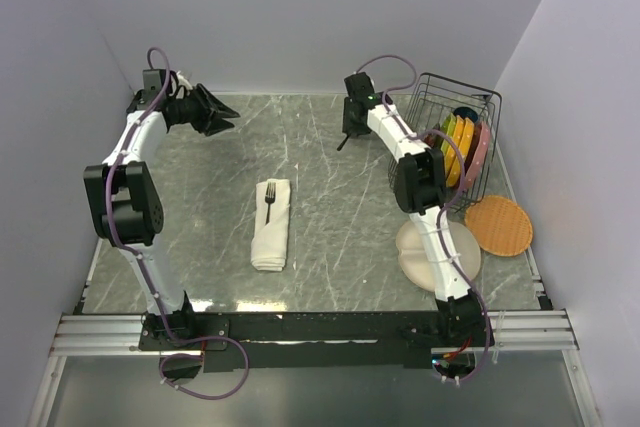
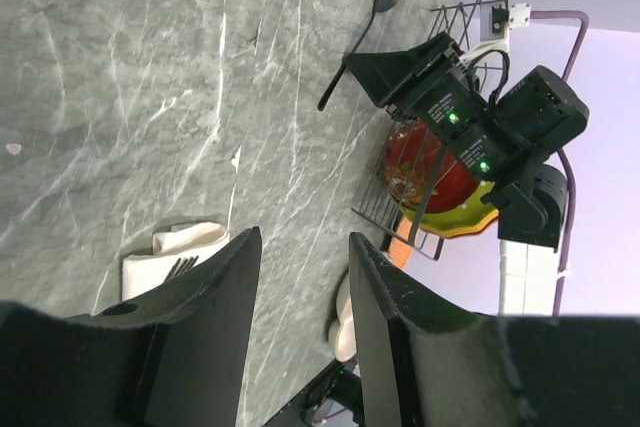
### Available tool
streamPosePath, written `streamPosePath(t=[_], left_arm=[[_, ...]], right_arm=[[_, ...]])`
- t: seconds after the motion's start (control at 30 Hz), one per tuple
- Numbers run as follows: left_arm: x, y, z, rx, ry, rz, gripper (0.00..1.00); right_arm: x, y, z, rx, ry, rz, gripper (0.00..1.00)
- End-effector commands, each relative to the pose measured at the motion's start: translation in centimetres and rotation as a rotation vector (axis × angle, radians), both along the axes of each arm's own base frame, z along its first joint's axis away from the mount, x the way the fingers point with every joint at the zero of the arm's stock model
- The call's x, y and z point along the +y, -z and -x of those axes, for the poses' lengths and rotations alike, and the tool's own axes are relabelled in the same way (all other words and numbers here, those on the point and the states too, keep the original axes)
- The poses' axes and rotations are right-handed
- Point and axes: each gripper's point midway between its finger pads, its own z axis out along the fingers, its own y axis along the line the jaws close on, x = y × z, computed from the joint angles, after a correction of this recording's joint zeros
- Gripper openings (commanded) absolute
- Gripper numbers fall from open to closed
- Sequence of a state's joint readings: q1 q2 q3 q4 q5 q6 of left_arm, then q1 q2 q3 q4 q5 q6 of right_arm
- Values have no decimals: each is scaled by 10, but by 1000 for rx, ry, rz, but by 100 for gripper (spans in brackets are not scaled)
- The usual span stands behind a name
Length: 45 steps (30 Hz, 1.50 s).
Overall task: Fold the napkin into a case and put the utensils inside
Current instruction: Move the spoon to the center of the board.
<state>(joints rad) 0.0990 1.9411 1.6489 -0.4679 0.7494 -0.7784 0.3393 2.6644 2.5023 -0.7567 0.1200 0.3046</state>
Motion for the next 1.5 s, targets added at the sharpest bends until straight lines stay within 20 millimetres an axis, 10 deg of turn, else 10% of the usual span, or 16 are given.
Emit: streamPosePath(t=[0.0, 0.23, 0.67, 1.03, 1.07, 1.1, 1.17, 1.47], left_arm=[[5, -39, 10, -73, 14, 12, 46], [13, -42, 17, -65, 0, 22, 46], [17, -48, 29, -72, -2, 25, 46], [15, -41, 55, -84, 34, -23, 45], [15, -40, 58, -80, 35, -27, 45], [15, -40, 59, -84, 37, -32, 45], [15, -40, 64, -93, 41, -44, 46], [18, -45, 75, -142, 35, -96, 46]], right_arm=[[19, 3, 9, 0, -114, 85, 47], [31, 9, 20, 31, -199, 86, 35], [60, 28, 114, 334, -446, 32, 0], [46, 5, 202, 539, -470, 32, 1], [48, 4, 206, 540, -476, 30, 12], [50, 2, 209, 537, -479, 27, 35], [56, -6, 204, 505, -479, 21, 46], [62, -30, 152, 338, -524, 96, 44]])
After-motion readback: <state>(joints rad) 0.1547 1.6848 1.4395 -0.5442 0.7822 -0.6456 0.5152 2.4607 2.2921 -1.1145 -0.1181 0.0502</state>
